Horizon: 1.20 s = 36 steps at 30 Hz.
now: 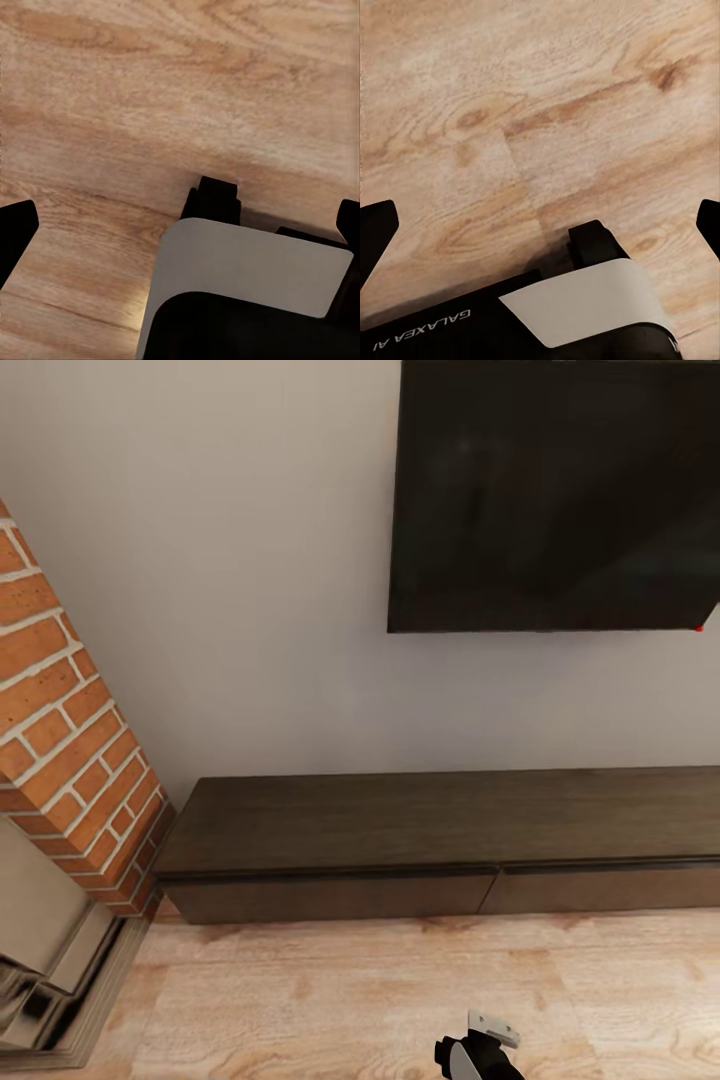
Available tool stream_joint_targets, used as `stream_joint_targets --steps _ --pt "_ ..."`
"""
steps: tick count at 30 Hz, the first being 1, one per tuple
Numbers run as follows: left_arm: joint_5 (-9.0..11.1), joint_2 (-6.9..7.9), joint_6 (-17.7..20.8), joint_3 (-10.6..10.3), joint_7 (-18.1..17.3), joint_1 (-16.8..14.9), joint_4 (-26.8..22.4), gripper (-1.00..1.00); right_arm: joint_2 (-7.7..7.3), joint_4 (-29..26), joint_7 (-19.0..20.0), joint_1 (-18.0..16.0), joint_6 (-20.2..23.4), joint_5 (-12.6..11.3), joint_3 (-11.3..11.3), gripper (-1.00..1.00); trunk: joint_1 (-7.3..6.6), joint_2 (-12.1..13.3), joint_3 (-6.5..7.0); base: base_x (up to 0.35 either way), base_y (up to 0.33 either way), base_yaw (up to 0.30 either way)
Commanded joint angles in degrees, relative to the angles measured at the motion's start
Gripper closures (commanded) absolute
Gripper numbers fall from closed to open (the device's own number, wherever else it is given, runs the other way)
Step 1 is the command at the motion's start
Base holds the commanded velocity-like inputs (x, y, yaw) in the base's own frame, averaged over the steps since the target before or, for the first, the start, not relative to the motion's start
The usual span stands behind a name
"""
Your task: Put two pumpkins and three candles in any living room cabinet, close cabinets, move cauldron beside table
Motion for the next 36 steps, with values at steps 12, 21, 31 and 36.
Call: stream_joint_targets --steps 12,21,31,36 --pt "0.5 -0.08 0.2 0.2 0.2 0.0 0.0 -1.00 -0.08 0.1 -0.5 0.0 0.1 -0.4 0.2 -1.00 -2.65 4.8 2.11 0.000 0.000 0.000" --pt "0.5 -0.08 0.2 0.2 0.2 0.0 0.0 -1.00 -0.11 3.1 -0.5 0.0 -1.3 0.1 0.2 -1.00 -4.62 8.4 3.73 0.000 0.000 0.000" --pt "0.5 0.05 -3.7 -0.2 0.2 0.0 5.0 -1.00 -1.71 13.8 -0.4 0.0 -8.3 -0.1 0.3 -1.00 -6.82 12.4 5.52 0.000 0.000 0.000" --pt "0.5 0.05 -4.4 -0.4 0.2 0.0 7.4 -1.00 -2.23 15.5 -0.4 0.0 -9.5 -0.3 0.3 -1.00 -7.92 14.4 6.42 0.000 0.000 0.000"
